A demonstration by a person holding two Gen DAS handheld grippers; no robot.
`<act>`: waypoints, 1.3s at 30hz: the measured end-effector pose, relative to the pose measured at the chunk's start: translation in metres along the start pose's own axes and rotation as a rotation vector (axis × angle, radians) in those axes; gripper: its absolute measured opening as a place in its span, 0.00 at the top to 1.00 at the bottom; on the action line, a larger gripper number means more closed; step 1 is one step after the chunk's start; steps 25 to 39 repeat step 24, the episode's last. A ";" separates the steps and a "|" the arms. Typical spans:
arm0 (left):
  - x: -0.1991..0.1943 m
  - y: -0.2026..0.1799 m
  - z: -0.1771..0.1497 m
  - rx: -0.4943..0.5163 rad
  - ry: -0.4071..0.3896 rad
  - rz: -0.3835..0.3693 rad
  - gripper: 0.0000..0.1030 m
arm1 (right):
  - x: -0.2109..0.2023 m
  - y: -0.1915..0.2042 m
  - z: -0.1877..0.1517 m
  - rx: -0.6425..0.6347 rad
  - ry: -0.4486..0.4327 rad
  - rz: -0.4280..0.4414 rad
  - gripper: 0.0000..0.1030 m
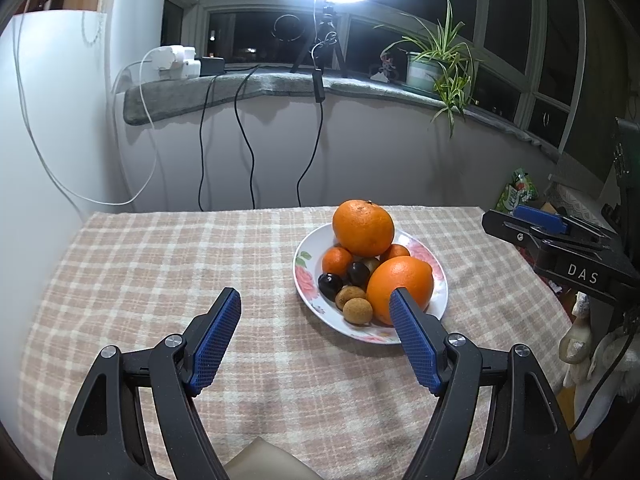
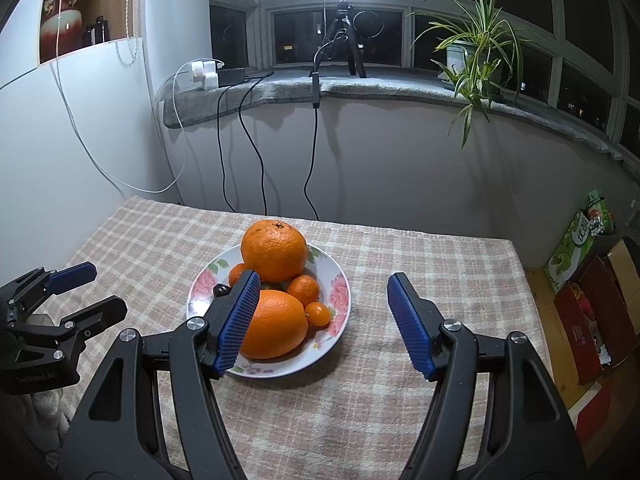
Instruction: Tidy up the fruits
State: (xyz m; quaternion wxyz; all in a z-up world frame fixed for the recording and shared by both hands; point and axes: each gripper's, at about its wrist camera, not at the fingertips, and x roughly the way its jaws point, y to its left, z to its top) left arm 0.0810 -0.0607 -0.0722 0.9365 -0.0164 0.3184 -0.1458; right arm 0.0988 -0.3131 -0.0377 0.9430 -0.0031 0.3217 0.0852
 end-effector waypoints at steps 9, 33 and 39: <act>0.000 -0.001 0.000 0.001 -0.004 0.000 0.25 | 0.000 0.000 -0.001 0.000 0.001 0.000 0.33; 0.002 0.001 -0.001 0.000 0.002 -0.007 0.25 | 0.002 0.000 -0.004 0.002 0.017 -0.005 0.33; 0.002 0.001 -0.001 0.000 0.002 -0.007 0.25 | 0.002 0.000 -0.004 0.002 0.017 -0.005 0.33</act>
